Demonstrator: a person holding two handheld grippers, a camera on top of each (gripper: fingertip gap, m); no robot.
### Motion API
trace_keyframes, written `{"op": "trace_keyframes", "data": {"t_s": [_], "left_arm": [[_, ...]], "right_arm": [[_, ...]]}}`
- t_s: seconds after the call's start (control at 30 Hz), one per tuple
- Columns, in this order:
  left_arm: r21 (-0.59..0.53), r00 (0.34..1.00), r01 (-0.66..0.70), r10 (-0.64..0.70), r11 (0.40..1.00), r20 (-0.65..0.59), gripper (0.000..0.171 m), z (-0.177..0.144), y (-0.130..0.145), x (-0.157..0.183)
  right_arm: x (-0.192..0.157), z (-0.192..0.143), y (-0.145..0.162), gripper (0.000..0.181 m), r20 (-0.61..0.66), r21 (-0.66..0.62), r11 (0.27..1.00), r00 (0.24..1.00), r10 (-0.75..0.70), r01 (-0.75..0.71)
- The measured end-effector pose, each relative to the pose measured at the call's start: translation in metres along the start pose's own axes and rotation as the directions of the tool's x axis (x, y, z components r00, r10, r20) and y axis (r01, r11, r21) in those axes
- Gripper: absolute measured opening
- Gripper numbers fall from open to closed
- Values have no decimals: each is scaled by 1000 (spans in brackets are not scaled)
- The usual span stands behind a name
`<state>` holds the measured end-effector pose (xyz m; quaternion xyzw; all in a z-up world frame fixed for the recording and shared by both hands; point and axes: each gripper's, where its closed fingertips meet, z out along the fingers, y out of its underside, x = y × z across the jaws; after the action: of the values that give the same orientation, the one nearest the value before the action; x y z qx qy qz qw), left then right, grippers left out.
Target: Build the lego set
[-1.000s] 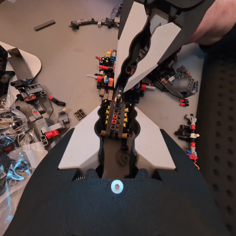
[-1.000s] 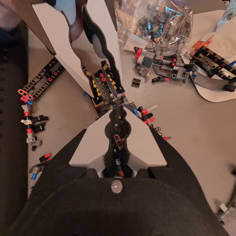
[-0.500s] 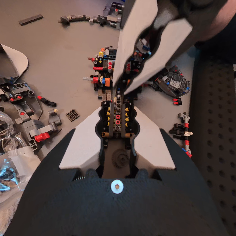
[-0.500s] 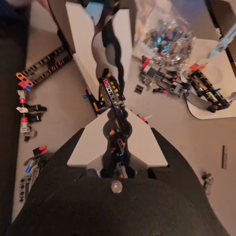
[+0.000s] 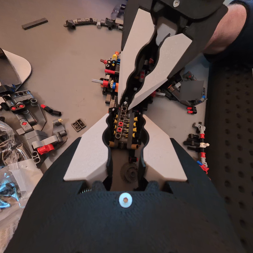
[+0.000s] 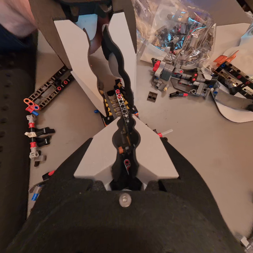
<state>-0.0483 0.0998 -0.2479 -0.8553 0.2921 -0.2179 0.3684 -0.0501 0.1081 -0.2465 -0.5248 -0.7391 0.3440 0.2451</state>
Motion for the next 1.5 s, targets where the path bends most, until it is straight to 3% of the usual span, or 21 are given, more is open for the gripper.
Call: {"op": "trace_keyframes", "data": {"t_s": [0.37, 0.43, 0.53, 0.6, 0.77, 1.4, 1.43, 1.47, 1.5], "left_arm": [[37, 999, 4, -2, 999, -43, 38, 0, -4, 3], [25, 999, 3, -2, 1000, -50, 38, 2, 0, 4], [13, 998, -32, 33, 999, -44, 37, 2, -1, 6], [9, 999, -34, 34, 999, -40, 37, 2, -1, 6], [41, 999, -19, 21, 999, -47, 37, -1, -7, 6], [32, 999, -17, 19, 999, -50, 37, 0, -5, 5], [28, 999, -17, 18, 999, -50, 36, 1, -4, 6], [19, 998, -27, 28, 999, -51, 37, 2, -1, 7], [24, 998, -29, 30, 999, -49, 37, 2, -1, 8]], "right_arm": [[-4, -7, -3, 3, 111, 52, 995, 990, 83, -89], [-6, -6, 0, 3, 86, 4, 1000, 996, 23, -24], [-10, -6, 3, 4, -14, -141, 972, 982, -190, 186], [-10, -7, 3, 4, -16, -171, 963, 977, -214, 208], [-7, -13, -4, 3, 55, -51, 995, 995, -84, 87], [-7, -12, -5, 2, 209, 87, 988, 972, 106, -127], [-7, -22, -19, 0, 262, 181, 965, 955, 140, -191], [0, -50, -48, 0, 354, 344, 884, 915, 191, -318], [17, -75, -61, 0, 378, 430, 814, 897, 230, -390]]}}
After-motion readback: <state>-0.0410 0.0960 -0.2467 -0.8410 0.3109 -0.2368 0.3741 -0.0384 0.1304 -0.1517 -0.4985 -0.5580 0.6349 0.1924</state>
